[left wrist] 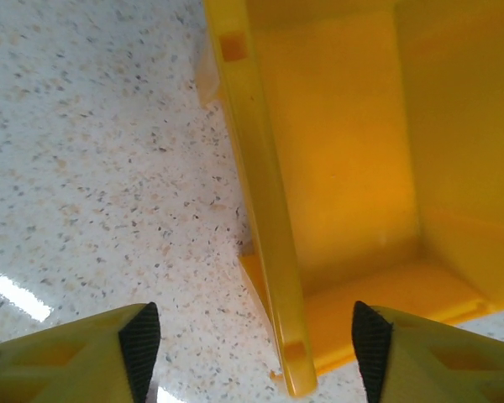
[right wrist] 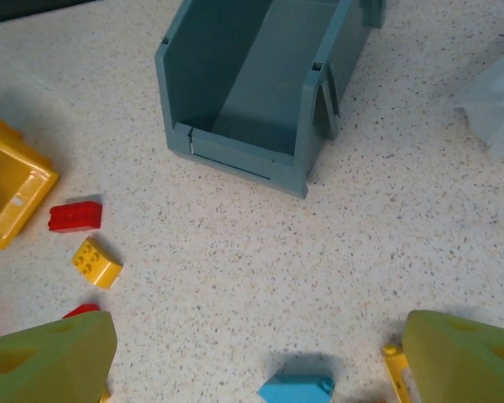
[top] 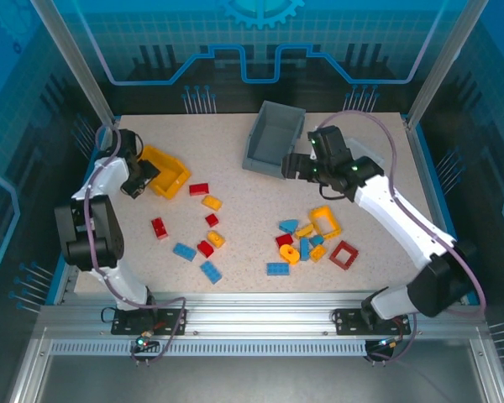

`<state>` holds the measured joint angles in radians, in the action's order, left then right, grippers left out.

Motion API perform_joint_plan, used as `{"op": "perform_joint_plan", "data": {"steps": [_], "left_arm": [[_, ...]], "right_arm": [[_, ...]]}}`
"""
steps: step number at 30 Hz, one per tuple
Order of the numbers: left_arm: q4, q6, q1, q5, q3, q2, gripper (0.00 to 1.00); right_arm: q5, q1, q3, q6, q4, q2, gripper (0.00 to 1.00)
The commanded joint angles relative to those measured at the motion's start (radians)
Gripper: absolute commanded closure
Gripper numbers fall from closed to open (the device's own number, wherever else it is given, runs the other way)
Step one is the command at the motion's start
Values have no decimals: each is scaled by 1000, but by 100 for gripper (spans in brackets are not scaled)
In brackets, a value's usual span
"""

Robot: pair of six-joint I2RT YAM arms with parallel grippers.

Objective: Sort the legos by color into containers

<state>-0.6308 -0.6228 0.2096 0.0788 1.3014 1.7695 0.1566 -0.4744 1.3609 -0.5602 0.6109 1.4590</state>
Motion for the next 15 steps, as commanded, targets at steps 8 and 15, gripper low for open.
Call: {"op": "perform_joint_plan", "data": {"steps": [8, 15], "left_arm": [[-22, 118, -35, -43, 113, 131, 55], [-78, 247, -105, -42, 166, 187, 87]], "right_arm": [[-95, 144, 237, 72, 44, 279, 16], [-74, 175, 326, 124, 74, 390, 17]]}}
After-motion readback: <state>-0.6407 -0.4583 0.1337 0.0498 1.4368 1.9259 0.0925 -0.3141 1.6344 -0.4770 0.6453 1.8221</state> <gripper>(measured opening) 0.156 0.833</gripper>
